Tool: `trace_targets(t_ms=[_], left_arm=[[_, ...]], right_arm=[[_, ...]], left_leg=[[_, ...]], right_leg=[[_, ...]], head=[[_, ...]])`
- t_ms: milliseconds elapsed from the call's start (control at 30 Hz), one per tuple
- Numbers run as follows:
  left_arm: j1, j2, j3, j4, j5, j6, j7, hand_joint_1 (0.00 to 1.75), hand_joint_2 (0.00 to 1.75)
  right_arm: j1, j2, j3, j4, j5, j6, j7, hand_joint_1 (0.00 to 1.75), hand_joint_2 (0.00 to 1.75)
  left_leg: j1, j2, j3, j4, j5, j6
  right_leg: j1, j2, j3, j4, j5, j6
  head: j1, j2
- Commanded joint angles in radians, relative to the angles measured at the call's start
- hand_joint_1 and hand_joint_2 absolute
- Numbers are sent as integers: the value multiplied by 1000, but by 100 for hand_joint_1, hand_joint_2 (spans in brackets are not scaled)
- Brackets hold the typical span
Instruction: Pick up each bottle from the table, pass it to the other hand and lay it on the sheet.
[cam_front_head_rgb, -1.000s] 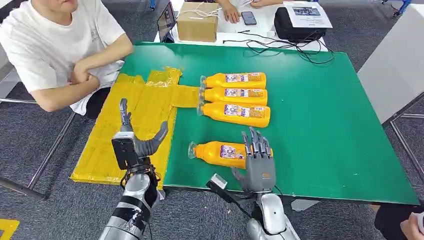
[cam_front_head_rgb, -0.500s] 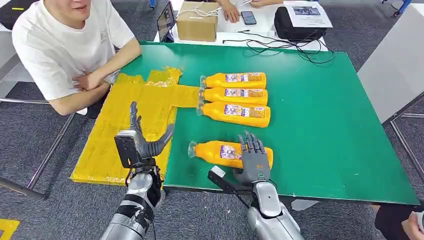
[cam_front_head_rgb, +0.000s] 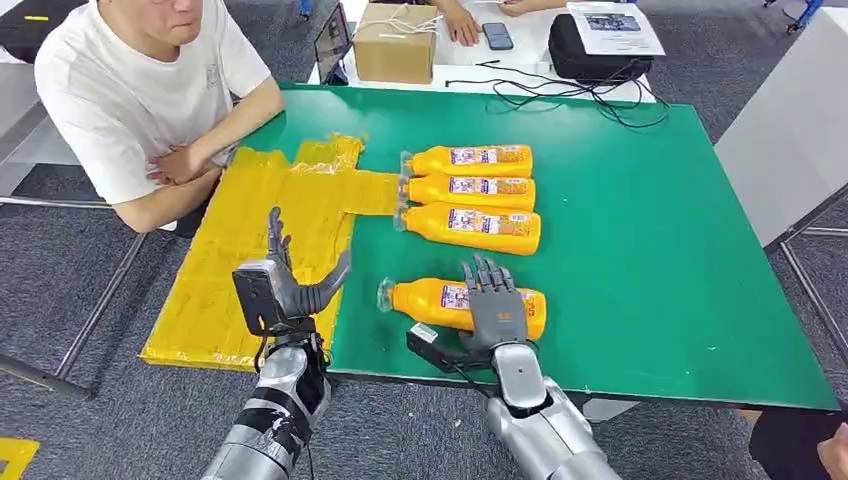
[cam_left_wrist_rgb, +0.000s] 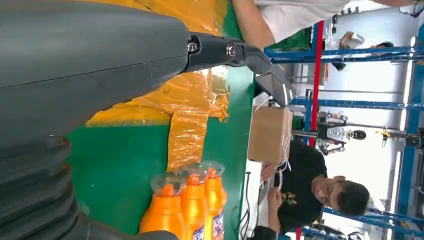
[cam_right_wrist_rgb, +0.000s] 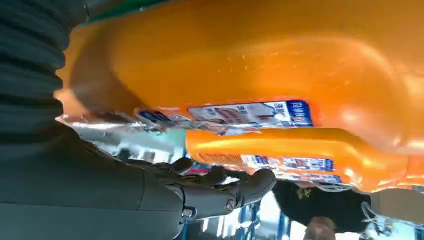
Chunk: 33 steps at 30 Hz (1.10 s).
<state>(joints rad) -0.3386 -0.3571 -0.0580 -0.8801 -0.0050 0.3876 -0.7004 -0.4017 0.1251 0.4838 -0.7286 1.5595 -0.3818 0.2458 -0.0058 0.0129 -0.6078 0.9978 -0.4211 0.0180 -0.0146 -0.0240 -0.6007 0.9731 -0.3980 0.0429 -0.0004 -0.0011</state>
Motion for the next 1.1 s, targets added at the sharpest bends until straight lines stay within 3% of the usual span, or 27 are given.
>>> trace_targets(t_ms=[33,467,767,900,933,967,1100], left_arm=[[-4,8,60,8,-16,-18,17,0,175],[1,13,61,-7,-32,1,2,0,175],[-33,16,59,68,-41,-15,9,0,175],[-75,12,39,138,-39,-28,2,0,175],[-87,9,29,157,-40,-24,2,0,175],[-92,8,22,163,-37,-23,2,0,175],[-82,10,0,112,0,-33,2,0,175]], right_arm=[[42,-165,160,-135,11,125,136,0,175],[50,-181,140,-165,11,141,130,0,175],[-44,-105,19,122,-48,198,50,0,175],[-135,-70,-60,310,-172,229,-62,0,175],[-154,-63,-85,349,-208,229,-88,164,175],[-162,-61,-85,362,-210,229,-92,175,175],[-192,-38,-91,404,-227,237,-109,175,175]], left_leg=[[1,-2,4,-1,-1,-1],[0,-2,6,0,-1,-1],[0,-1,7,-1,-1,-1],[1,-1,8,-1,0,-2],[2,-2,9,0,1,-2],[1,-1,9,0,1,-2],[1,-1,12,0,2,-1]], right_leg=[[1,0,5,-2,-1,-1],[0,1,6,-1,-1,-2],[0,2,7,-1,0,-1],[1,2,9,-2,1,-2],[1,2,9,-2,1,-3],[1,2,9,-2,1,-2],[0,2,11,-2,4,-2]], head=[[0,0],[0,0],[0,0],[0,0],[0,0],[0,0],[0,0]])
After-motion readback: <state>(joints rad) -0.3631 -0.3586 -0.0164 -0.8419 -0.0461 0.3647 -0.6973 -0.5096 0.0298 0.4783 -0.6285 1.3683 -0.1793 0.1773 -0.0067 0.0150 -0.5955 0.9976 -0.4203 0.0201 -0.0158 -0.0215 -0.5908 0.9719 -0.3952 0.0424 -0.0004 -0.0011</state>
